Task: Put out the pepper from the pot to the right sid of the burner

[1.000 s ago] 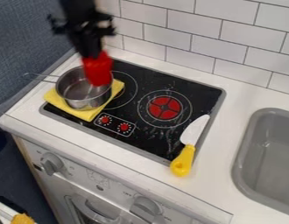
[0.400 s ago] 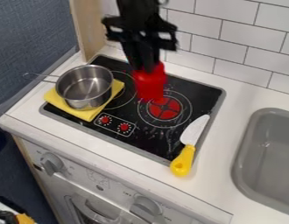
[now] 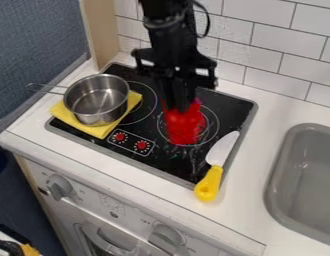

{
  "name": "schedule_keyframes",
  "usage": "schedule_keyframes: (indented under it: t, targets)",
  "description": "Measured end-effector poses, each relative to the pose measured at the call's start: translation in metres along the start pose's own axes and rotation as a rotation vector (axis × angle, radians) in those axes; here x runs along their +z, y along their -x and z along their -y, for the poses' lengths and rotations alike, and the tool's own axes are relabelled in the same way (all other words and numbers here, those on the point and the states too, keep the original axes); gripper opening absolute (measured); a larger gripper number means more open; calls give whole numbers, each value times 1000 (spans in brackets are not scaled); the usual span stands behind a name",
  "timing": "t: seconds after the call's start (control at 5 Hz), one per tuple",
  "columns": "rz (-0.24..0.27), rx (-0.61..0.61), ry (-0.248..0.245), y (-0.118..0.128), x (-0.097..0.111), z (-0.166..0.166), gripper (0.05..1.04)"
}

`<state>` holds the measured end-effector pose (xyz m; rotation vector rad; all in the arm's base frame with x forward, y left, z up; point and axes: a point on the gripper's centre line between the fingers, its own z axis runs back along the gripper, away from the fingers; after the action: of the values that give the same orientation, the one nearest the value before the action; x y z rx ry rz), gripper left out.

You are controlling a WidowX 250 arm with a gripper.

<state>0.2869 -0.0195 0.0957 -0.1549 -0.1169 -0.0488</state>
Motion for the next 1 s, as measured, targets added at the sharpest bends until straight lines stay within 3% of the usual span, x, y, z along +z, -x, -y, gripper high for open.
schedule_keyframes:
  t: [0.2,0.6,0.8,1.0]
  targets:
    - [-68,3,42,6,-25,4,210]
    - [-80,-9,42,6,-30,4,246]
    - [-96,-39,20,10,-30,8,506]
    - [-87,-79,7,10,-24,17,834]
